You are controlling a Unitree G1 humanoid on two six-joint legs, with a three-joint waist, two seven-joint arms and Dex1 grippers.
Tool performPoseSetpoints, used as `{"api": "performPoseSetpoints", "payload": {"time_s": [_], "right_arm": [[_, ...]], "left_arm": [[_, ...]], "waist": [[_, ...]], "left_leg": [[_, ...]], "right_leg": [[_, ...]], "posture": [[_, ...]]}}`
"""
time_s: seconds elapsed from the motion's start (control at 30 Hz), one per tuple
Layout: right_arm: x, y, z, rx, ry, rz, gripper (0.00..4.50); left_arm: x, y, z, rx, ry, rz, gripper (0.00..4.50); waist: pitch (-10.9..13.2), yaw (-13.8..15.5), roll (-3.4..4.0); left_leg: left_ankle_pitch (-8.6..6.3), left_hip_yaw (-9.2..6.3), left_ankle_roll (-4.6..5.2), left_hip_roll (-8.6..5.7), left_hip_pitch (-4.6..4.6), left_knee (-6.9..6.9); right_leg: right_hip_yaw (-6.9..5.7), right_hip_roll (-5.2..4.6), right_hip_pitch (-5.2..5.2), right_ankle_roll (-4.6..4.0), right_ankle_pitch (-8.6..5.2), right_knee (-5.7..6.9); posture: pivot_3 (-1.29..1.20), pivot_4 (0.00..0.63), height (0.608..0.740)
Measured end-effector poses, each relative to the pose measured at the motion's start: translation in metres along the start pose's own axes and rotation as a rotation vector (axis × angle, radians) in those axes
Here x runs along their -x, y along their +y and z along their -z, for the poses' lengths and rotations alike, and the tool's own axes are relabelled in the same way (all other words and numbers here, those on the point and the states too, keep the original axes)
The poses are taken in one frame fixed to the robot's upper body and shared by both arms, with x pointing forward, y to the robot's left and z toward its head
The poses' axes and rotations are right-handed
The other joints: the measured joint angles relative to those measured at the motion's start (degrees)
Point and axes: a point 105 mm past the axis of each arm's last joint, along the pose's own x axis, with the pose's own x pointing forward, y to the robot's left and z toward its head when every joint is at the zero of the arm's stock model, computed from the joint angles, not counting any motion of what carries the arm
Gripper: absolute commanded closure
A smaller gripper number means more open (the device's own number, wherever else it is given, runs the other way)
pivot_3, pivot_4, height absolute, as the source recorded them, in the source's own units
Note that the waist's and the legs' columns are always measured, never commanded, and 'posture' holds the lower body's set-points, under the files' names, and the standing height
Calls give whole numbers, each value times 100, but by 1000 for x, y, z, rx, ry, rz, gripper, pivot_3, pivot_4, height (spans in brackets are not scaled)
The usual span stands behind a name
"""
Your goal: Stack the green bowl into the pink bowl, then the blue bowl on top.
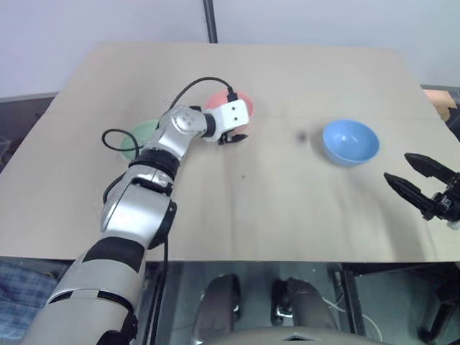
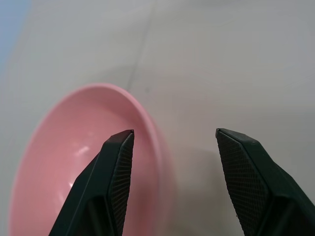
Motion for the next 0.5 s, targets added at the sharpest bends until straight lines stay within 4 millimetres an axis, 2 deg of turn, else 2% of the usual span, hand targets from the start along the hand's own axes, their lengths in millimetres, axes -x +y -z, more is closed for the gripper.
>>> {"api": "performPoseSetpoints", "payload": {"time_s": [0.13,0.3,0.33,0.4,0.5], "right_arm": [[3,1,1,2,6,17,1166],[3,0,-1,17,0,22,1166],[3,0,-1,20,1,22,1064],[3,0,-1,24,3,23,1064],[3,0,-2,28,4,24,1064]], "left_arm": [[-3,6,4,-37,66,-42,1684],[-1,0,29,-11,190,-28,1684],[-1,-1,32,-10,208,-24,2095],[0,-1,36,-10,234,-21,2392],[1,-1,38,-5,248,-19,3943]], "waist": [[1,-35,-1],[1,-25,-1],[1,-21,-2],[1,-19,-2],[1,-13,-2]], "left_leg": [[-1,2,2,2,4,0],[-1,1,1,4,5,0],[0,1,1,3,4,0],[1,1,-2,2,2,1],[1,1,-2,1,1,1]], "right_leg": [[4,2,-2,0,0,3],[2,3,-2,0,0,5],[2,3,-1,0,0,5],[2,1,-1,0,0,4],[1,0,-2,0,0,3]], "posture": [[0,150,740],[0,150,740],[0,150,740],[0,150,740],[0,150,740]]}}
